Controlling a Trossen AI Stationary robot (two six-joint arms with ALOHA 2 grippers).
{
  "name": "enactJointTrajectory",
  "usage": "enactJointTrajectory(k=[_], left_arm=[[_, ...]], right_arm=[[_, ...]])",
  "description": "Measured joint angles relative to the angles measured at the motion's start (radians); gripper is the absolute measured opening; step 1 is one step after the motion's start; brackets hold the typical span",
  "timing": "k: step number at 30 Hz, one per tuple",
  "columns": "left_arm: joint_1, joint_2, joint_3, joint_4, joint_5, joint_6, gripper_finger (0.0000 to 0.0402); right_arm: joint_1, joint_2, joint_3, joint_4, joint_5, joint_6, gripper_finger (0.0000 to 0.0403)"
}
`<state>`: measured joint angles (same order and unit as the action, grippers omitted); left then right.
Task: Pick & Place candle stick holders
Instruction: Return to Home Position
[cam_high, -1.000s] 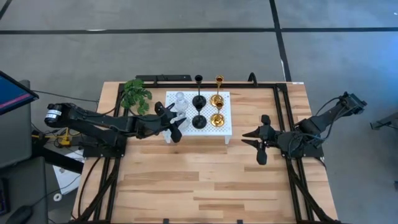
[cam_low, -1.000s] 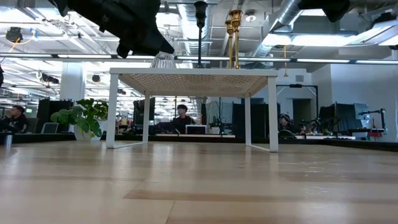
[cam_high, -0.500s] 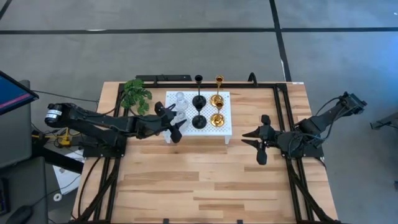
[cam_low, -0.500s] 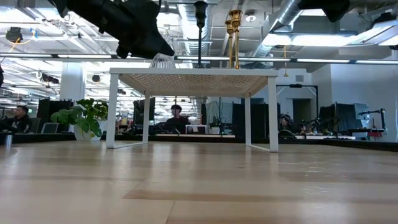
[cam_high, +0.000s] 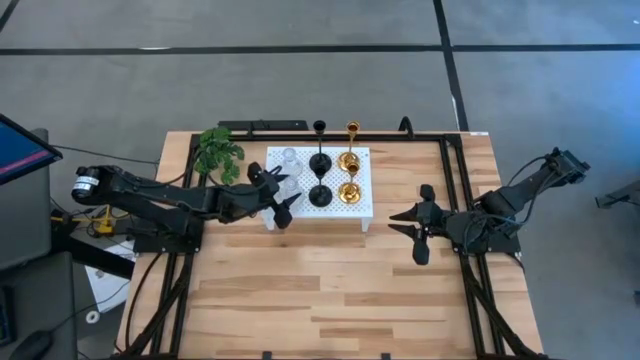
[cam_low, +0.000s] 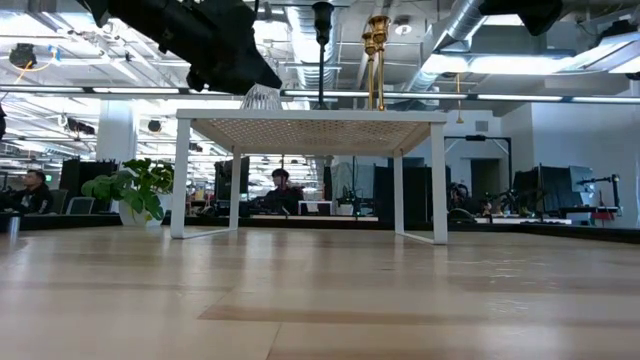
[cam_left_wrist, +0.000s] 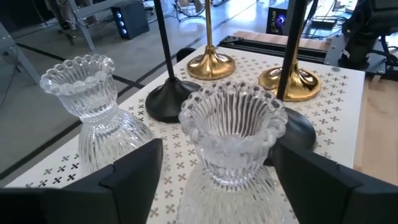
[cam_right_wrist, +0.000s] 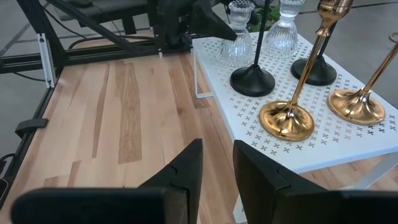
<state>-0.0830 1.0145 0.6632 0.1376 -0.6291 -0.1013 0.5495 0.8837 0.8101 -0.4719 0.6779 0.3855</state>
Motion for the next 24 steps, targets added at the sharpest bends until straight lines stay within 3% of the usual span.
enactJointTrajectory(k=[24], left_arm=[[-0.016, -0.035, 0.0, -0.01, -0.003, 0.045, 0.0385]], right_arm=[[0.0, 0.0, 0.0, -0.009, -0.001, 0.009, 0.0082]])
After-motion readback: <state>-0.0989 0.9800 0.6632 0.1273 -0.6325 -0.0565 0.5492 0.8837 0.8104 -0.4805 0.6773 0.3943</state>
